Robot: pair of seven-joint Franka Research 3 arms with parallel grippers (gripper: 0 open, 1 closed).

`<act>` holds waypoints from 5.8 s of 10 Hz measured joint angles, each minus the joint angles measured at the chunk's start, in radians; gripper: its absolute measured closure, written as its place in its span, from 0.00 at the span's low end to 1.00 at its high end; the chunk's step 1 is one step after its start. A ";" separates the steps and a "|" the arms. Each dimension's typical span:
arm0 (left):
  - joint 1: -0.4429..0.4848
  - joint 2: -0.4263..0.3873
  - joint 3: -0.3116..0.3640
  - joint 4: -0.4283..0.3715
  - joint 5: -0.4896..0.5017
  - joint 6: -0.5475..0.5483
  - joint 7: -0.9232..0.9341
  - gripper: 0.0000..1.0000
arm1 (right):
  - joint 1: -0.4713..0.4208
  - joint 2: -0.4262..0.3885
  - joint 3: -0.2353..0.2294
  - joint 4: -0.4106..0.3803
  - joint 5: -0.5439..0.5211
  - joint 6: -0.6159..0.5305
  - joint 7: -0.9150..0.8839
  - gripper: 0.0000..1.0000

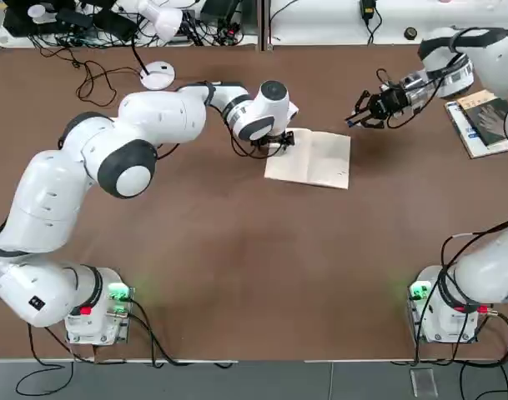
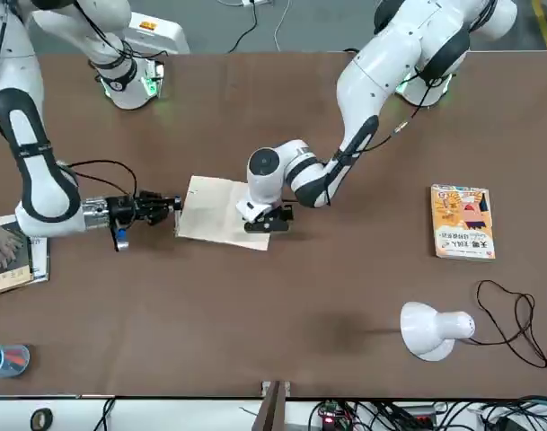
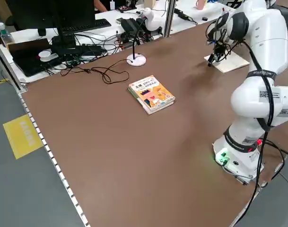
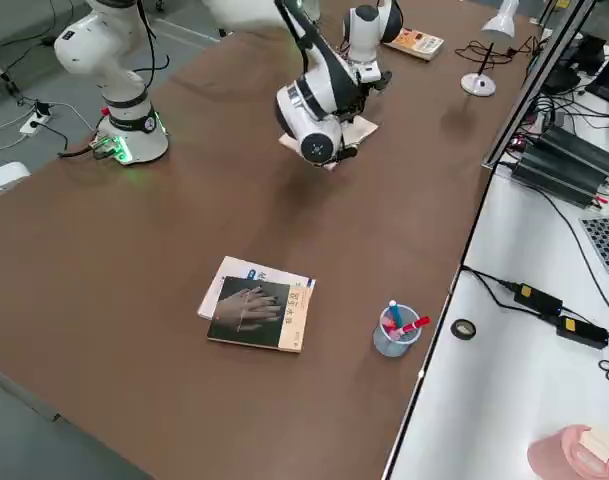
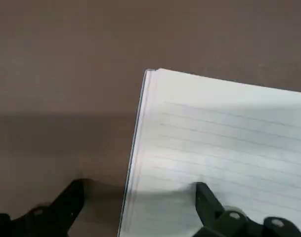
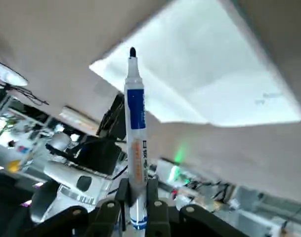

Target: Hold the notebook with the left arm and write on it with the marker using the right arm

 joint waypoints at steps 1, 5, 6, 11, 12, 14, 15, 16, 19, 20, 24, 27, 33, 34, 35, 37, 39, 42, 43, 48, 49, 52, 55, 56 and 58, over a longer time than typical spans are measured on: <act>0.000 0.000 0.000 0.000 0.000 0.000 0.000 0.00 | 0.001 0.000 0.001 -0.024 0.011 -0.004 0.007 0.83; 0.000 0.000 0.000 0.000 0.000 0.000 0.000 0.00 | 0.002 -0.002 0.003 -0.120 0.017 -0.011 0.016 0.83; 0.000 0.000 0.000 0.000 0.000 0.000 0.000 0.00 | 0.003 -0.005 0.004 -0.142 0.018 -0.013 0.016 0.83; 0.000 0.000 0.000 0.000 0.000 0.000 0.000 0.00 | 0.027 -0.044 0.013 -0.213 0.043 -0.026 0.016 0.83; 0.000 0.000 0.000 0.000 0.000 0.000 0.000 0.00 | 0.032 -0.052 0.014 -0.220 0.045 -0.026 0.017 0.83; 0.000 0.000 0.000 0.000 0.000 0.000 0.000 0.00 | 0.037 -0.061 0.018 -0.238 0.046 -0.027 0.020 0.83; 0.000 0.000 0.000 0.000 0.000 0.000 0.000 0.00 | 0.038 -0.062 0.019 -0.251 0.046 -0.032 0.020 0.83; 0.000 0.000 0.000 0.000 0.000 0.000 0.000 0.00 | 0.038 -0.062 0.019 -0.264 0.046 -0.034 0.020 0.83; 0.000 0.000 0.000 0.000 0.000 0.000 0.000 0.00 | 0.038 -0.062 0.019 -0.297 0.047 -0.037 0.019 0.83; 0.000 0.000 0.000 0.000 0.000 0.000 0.000 0.00 | 0.038 -0.062 0.020 -0.303 0.047 -0.037 0.017 0.83; 0.000 0.000 0.000 0.000 0.000 0.000 0.000 0.00 | 0.047 -0.062 0.023 -0.311 0.047 -0.035 0.003 0.83; 0.000 0.000 0.000 0.000 0.000 0.000 0.000 0.00 | 0.057 -0.062 0.023 -0.312 0.048 -0.024 -0.009 0.83; 0.000 0.000 0.000 0.000 0.000 0.000 0.000 0.00 | 0.074 -0.062 0.024 -0.314 0.049 0.003 -0.014 0.83; 0.000 0.000 0.000 0.000 0.000 0.000 0.000 0.00 | 0.077 -0.062 0.024 -0.314 0.050 0.008 -0.016 0.83; 0.000 0.000 0.000 0.000 0.000 0.000 0.000 0.00 | 0.079 -0.062 0.024 -0.315 0.050 0.014 -0.017 0.83; 0.000 0.000 0.000 0.000 0.000 0.000 0.000 0.00 | 0.082 -0.061 0.024 -0.315 0.050 0.019 -0.018 0.83; 0.000 0.000 0.000 0.000 0.000 0.000 0.000 0.00 | 0.082 -0.061 0.024 -0.316 0.050 0.020 -0.024 0.83; 0.000 0.000 0.000 0.000 0.000 0.000 0.000 0.00 | 0.082 -0.057 0.024 -0.318 0.050 0.021 -0.041 0.83; 0.000 0.000 0.000 0.000 0.000 0.000 0.000 0.00 | 0.082 -0.056 0.024 -0.319 0.050 0.021 -0.045 0.83; 0.000 0.000 0.000 0.000 0.000 0.000 0.000 0.00 | 0.084 -0.053 0.024 -0.322 0.050 0.027 -0.066 0.83; 0.000 0.000 0.000 0.000 0.000 0.000 0.000 0.00 | 0.085 -0.052 0.024 -0.323 0.050 0.028 -0.072 0.83; 0.000 0.000 0.000 0.000 0.000 0.000 0.000 0.00 | 0.085 -0.051 0.024 -0.324 0.050 0.028 -0.080 0.83; 0.000 0.000 0.000 0.000 0.000 0.000 0.000 0.00 | 0.086 -0.051 0.024 -0.325 0.050 0.028 -0.089 0.83; 0.000 0.000 0.000 0.000 0.000 0.000 0.000 0.00 | 0.086 -0.051 0.024 -0.326 0.050 0.028 -0.091 0.83; 0.000 0.000 0.000 0.000 0.000 0.000 0.000 0.00 | 0.087 -0.050 0.024 -0.326 0.050 0.028 -0.094 0.83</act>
